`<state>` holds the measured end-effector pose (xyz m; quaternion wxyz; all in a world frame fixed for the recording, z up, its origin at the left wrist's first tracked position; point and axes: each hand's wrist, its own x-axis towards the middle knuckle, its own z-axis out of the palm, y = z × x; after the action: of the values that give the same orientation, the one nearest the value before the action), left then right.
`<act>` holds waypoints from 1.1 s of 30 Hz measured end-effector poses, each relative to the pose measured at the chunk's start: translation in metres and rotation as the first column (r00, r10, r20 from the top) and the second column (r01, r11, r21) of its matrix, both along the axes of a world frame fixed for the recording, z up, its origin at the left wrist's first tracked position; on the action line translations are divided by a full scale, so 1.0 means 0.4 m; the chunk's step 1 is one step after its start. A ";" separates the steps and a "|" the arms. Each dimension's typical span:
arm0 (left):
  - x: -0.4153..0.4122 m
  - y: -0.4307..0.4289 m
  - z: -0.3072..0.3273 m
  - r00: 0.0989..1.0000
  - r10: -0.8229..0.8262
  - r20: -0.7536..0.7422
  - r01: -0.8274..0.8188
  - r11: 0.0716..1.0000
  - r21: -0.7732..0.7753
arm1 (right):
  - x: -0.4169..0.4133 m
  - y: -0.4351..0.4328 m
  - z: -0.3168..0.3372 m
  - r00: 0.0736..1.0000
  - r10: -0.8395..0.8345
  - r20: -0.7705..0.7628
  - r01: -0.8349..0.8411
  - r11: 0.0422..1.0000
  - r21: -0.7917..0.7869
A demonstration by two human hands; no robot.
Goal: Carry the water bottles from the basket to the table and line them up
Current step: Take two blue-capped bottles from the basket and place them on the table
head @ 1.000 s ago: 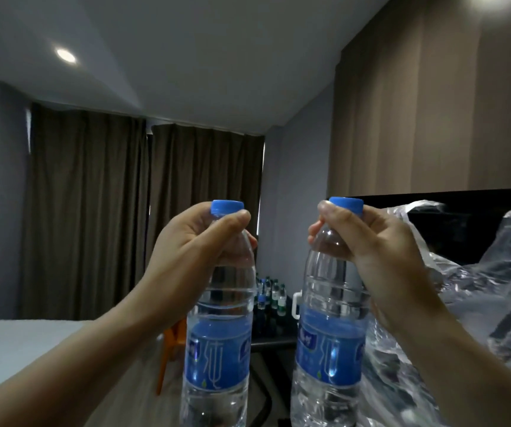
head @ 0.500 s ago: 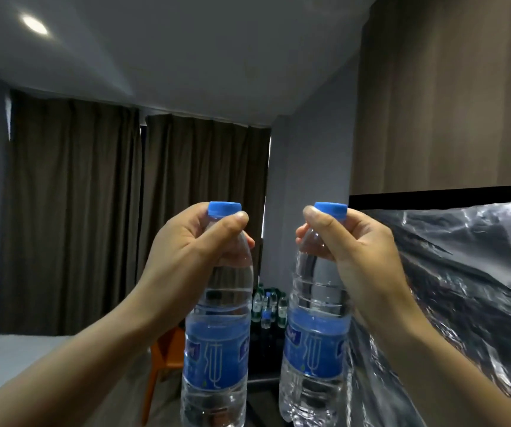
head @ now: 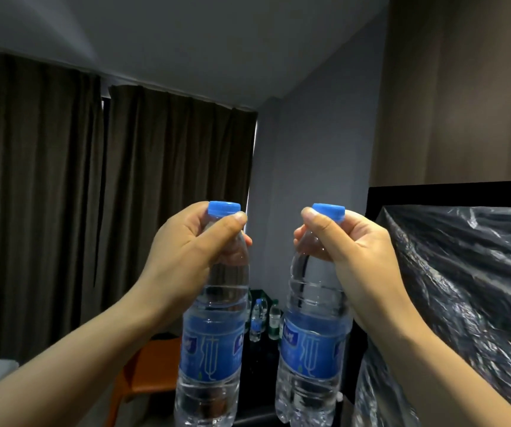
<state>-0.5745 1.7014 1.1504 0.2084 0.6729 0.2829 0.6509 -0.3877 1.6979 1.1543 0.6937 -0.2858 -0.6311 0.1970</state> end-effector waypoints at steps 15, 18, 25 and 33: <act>-0.079 0.656 -0.050 0.997 -0.066 -0.048 0.065 0.998 -0.024 | -0.090 0.575 -0.033 0.990 -0.126 -0.057 0.124 0.992 -0.035; -0.059 0.798 -0.073 0.996 -0.050 -0.071 0.049 0.999 -0.022 | -0.067 0.718 -0.058 0.990 -0.126 -0.065 0.123 0.991 -0.046; -0.006 1.099 -0.112 0.998 -0.036 -0.060 0.033 0.998 -0.057 | -0.010 1.027 -0.101 0.990 -0.127 -0.066 0.123 0.990 -0.069; 0.001 1.408 -0.205 0.996 -0.088 -0.025 0.083 0.984 -0.159 | 0.009 1.322 -0.193 0.981 -0.189 -0.049 0.179 0.972 -0.155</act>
<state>-0.5743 2.2646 1.0683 0.2842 0.6762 0.3080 0.6060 -0.3839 2.2266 1.0771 0.7052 -0.3880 -0.5631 0.1876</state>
